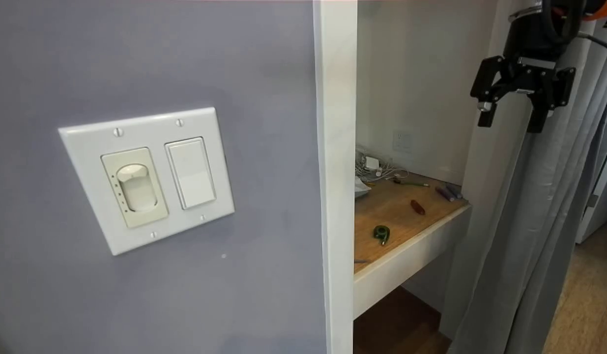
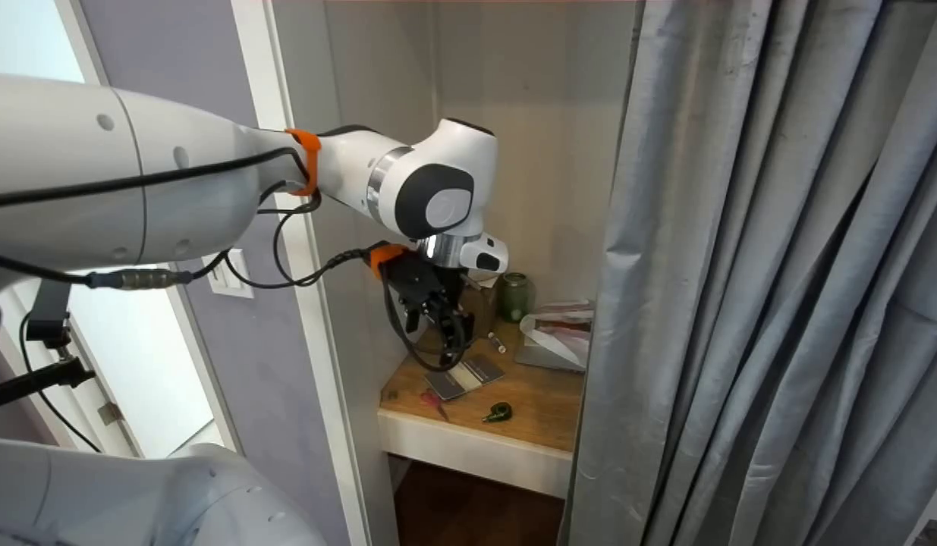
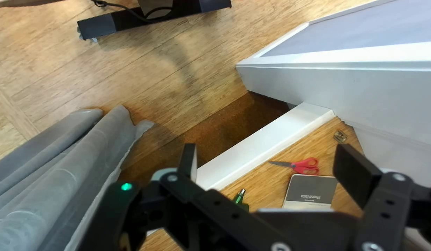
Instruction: Move the book to the left
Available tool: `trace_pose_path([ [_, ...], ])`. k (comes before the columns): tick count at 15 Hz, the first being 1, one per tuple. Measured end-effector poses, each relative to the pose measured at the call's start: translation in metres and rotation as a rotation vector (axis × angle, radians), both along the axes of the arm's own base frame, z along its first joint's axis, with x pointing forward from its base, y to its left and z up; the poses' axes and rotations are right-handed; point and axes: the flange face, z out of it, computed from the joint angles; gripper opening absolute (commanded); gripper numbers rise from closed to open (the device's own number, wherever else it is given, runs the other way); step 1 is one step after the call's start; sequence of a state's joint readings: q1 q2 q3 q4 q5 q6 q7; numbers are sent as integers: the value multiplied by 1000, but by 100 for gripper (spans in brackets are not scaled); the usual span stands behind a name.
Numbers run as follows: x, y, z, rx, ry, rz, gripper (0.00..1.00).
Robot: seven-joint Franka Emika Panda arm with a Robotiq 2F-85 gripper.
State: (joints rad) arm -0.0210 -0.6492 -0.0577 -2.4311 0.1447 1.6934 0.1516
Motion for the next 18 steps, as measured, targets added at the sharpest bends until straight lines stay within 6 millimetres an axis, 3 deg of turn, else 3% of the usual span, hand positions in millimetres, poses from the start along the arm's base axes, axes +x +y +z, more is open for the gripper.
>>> trace_pose_path([
  [4,0,0,0,0,-1,3,100],
  [7,20,2,-10,-7,-56,29,100],
  [9,44,11,-30,-15,-79,54,100],
  [18,145,71,-156,-42,-153,79,100],
])
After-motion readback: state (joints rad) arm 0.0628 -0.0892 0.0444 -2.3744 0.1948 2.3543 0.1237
